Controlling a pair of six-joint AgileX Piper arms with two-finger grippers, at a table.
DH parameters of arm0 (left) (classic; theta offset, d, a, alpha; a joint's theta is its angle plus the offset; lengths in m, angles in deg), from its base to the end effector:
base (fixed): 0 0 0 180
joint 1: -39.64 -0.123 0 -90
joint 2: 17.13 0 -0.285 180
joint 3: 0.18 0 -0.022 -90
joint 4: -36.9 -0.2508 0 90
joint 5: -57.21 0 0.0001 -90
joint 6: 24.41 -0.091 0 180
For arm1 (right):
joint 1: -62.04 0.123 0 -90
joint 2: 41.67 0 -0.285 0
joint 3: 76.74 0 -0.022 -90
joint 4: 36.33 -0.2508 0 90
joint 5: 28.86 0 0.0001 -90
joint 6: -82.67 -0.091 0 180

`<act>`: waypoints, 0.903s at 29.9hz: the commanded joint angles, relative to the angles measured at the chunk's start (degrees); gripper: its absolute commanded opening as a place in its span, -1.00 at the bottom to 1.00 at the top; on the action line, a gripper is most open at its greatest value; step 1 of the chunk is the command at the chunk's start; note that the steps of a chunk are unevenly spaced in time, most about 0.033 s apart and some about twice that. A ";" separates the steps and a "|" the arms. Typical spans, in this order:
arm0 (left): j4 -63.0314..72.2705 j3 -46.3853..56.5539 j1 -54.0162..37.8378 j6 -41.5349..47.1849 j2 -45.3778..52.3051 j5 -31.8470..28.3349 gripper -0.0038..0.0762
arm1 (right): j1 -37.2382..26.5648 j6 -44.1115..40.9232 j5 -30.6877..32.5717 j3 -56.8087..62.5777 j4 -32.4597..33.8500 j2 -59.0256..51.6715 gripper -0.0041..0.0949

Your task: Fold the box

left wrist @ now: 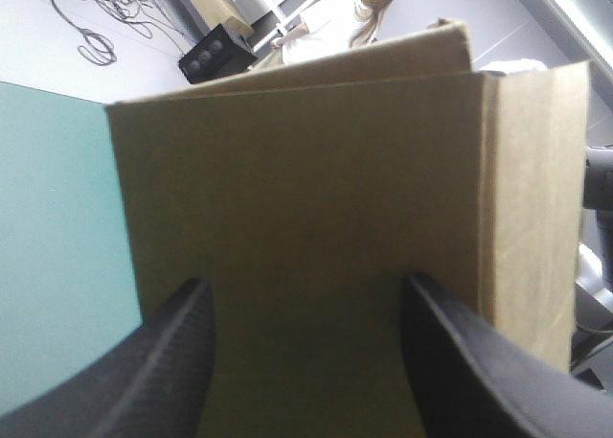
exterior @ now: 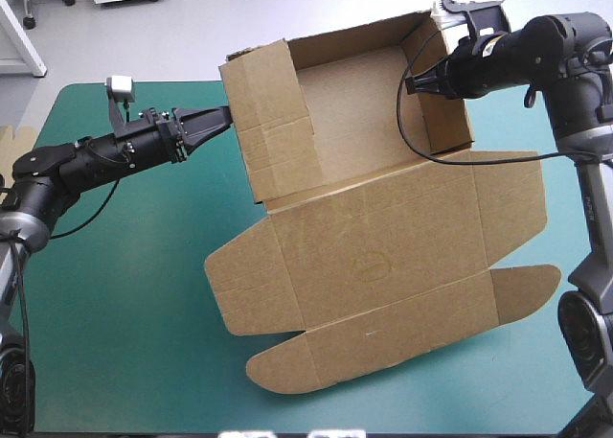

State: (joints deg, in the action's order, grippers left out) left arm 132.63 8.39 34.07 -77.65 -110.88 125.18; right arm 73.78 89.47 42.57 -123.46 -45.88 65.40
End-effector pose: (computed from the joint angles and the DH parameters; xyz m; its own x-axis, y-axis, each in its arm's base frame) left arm 0.3101 -0.0541 0.3763 -0.6745 -0.3706 -0.6385 0.5661 0.2956 -0.7695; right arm 0.3475 0.0868 0.4790 -0.6273 -0.1960 -0.7537 -0.3578 0.9322 0.0553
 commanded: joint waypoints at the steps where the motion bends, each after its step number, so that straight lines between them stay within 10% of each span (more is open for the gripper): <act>1: 6.95 -3.23 2.43 0.91 2.31 6.45 0.15 | -0.29 -1.88 -2.13 -1.89 -0.45 -2.59 -0.96; 27: -15.36 -14.78 7.30 11.89 2.31 -6.81 0.14 | -0.29 -8.79 -6.28 -1.89 -0.64 0.07 -0.95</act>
State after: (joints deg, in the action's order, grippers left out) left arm 117.56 -2.30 40.86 -68.71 -110.88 119.47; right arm 73.71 82.67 40.90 -123.46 -43.70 67.91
